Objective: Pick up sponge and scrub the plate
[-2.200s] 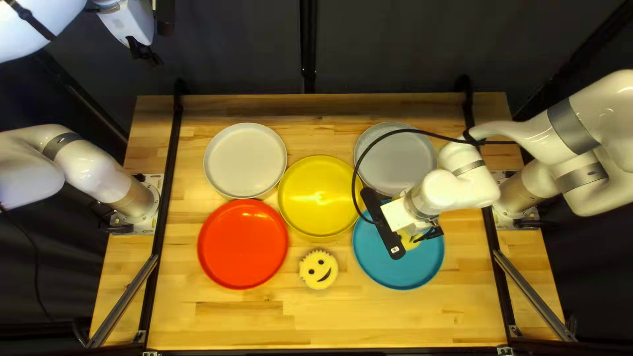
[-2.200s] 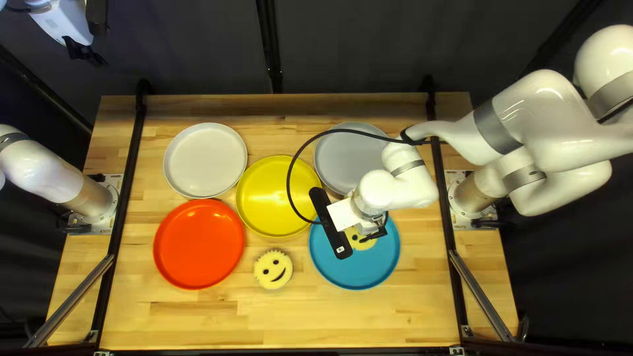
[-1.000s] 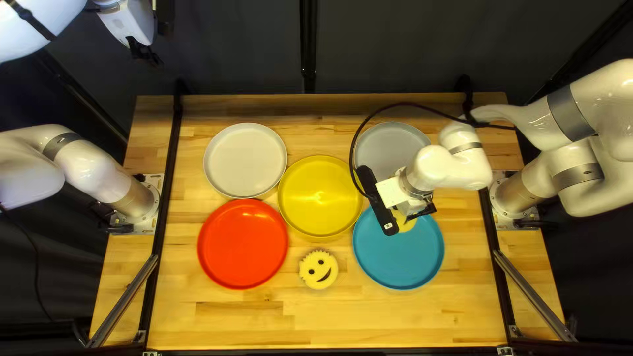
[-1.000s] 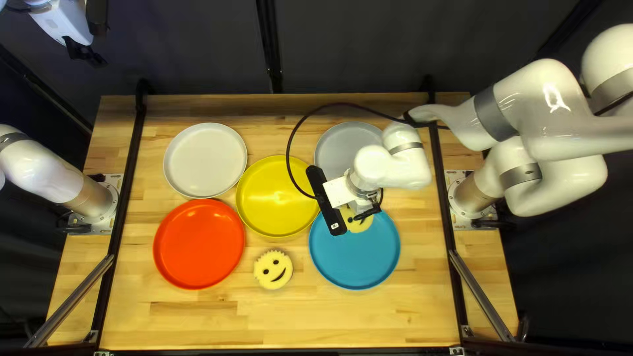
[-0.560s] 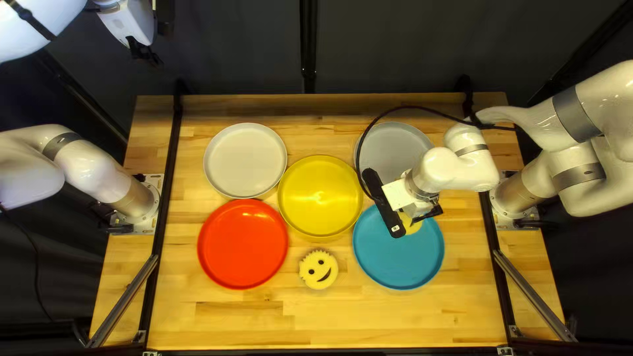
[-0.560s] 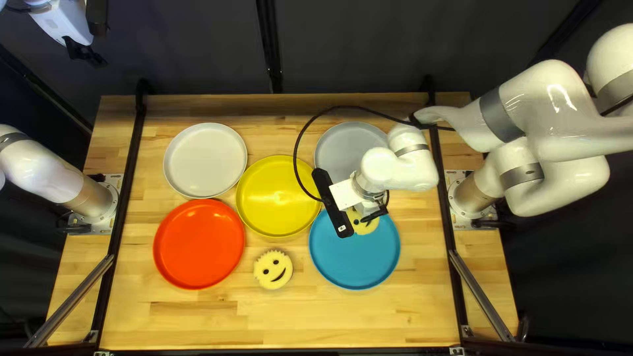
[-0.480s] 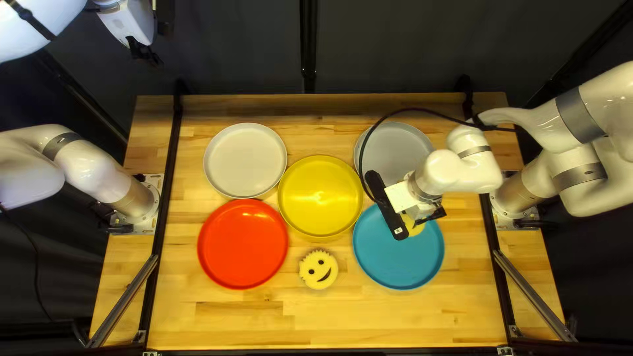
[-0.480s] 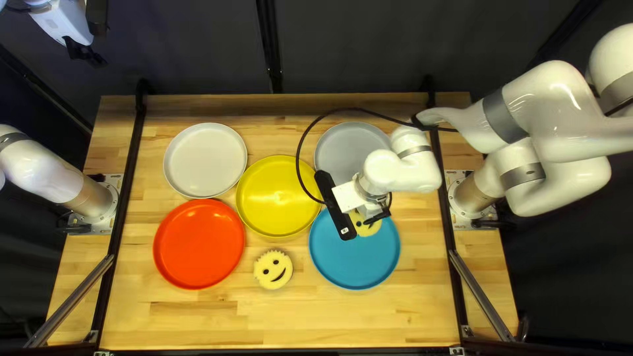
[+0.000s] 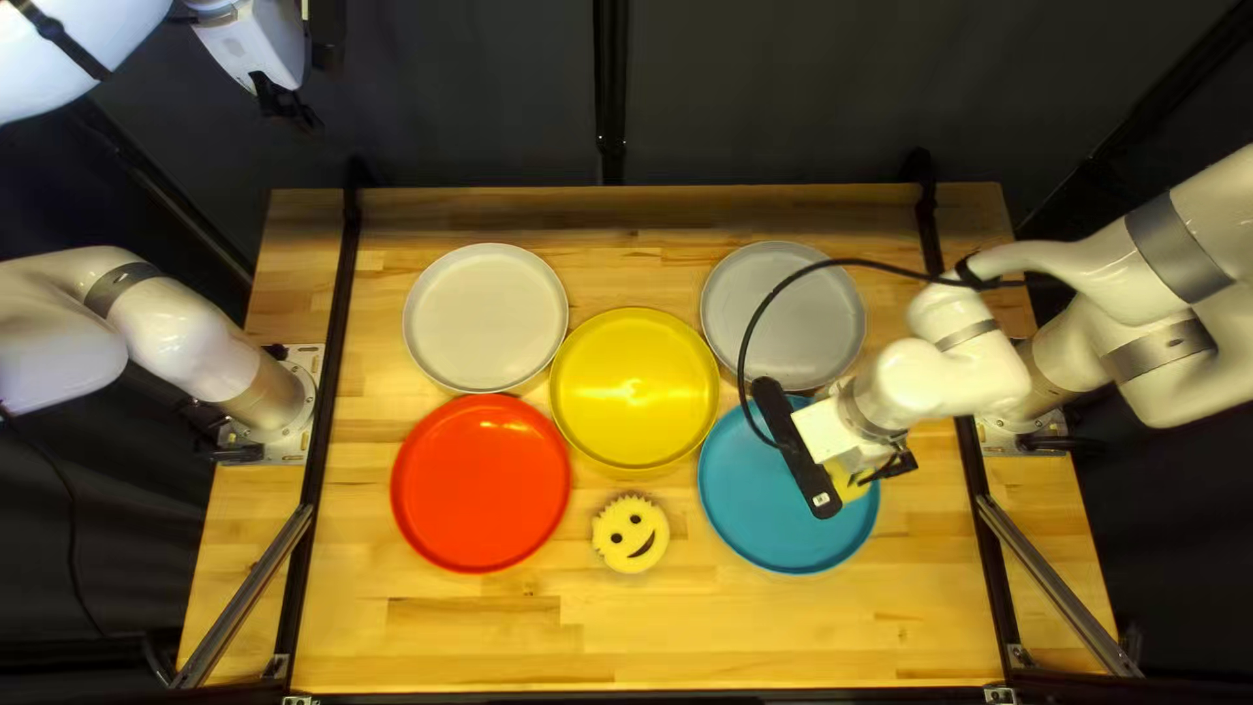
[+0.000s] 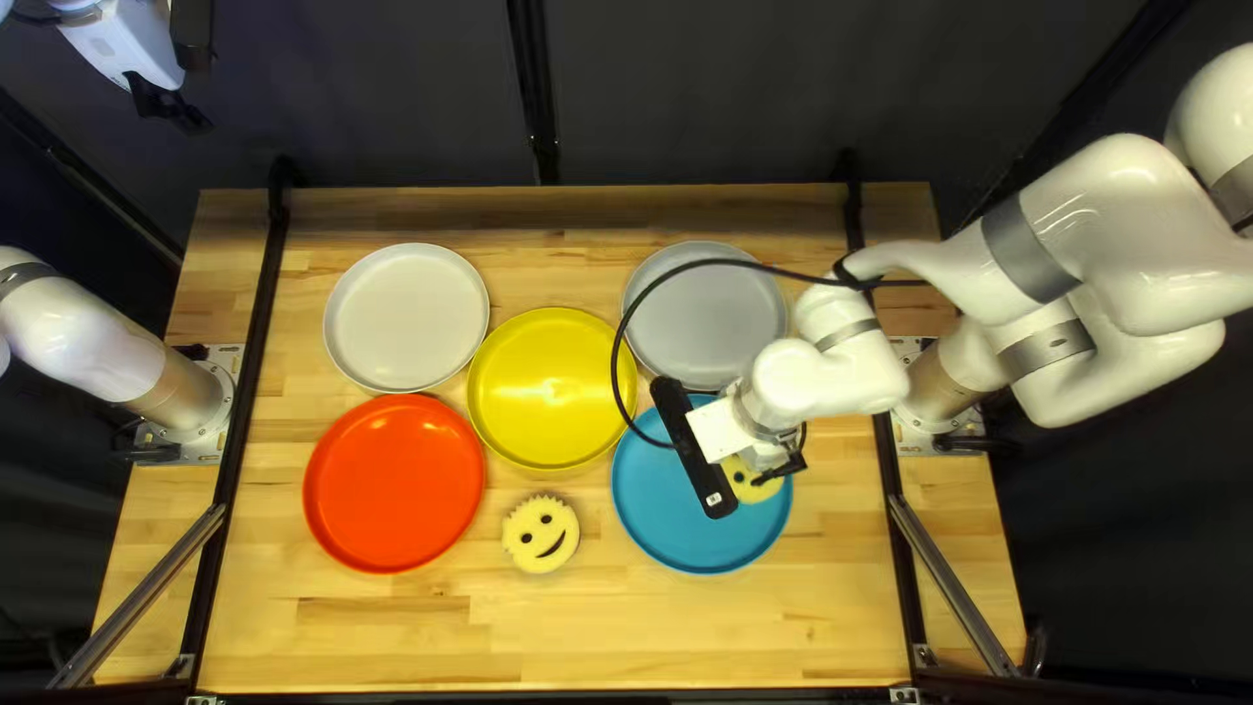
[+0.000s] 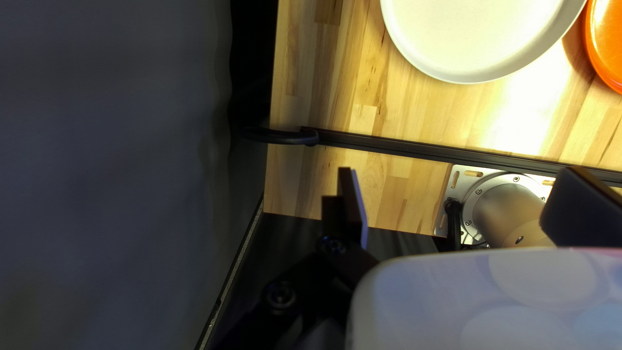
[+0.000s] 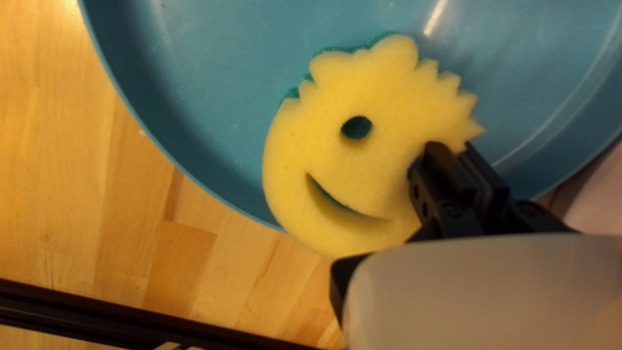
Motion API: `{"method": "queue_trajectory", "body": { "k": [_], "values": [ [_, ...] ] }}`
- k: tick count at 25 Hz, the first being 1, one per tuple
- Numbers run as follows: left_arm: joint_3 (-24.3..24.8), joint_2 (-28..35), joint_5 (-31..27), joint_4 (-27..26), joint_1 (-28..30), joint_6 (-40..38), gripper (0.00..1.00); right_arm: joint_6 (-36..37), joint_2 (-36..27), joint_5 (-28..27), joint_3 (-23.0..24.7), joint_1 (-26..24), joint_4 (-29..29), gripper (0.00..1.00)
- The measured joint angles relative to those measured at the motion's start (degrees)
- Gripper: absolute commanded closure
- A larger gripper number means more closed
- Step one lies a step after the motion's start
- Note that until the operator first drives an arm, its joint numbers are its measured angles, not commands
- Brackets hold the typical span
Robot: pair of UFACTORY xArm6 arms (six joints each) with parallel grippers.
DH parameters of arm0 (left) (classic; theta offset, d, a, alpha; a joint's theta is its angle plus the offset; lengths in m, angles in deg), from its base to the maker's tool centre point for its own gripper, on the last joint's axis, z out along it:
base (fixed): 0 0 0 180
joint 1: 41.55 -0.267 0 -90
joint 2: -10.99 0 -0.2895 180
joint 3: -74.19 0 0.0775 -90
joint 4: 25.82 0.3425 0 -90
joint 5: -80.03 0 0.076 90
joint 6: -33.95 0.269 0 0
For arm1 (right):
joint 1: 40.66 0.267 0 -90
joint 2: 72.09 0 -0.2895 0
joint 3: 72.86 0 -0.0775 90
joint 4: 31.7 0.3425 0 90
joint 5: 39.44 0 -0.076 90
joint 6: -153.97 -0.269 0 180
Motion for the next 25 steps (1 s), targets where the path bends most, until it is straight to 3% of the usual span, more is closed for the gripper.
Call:
{"method": "queue_trajectory", "body": {
  "k": [6, 13, 25],
  "values": [
    [0.0, 0.0, 0.0, 0.0, 0.0, 0.0, 0.0, 0.4, 3.4, -0.5, -4.6, 0.1, -1.4, 1.0],
    [0.0, 0.0, 0.0, 0.0, 0.0, 0.0, 0.0, 6.5, 4.4, -2.3, -8.3, -6.4, -1.2, 1.0],
    [0.0, 0.0, 0.0, 0.0, 0.0, 0.0, 0.0, 20.8, 5.4, -6.5, -15.2, -18.7, 12.5, 1.0]
  ]
}}
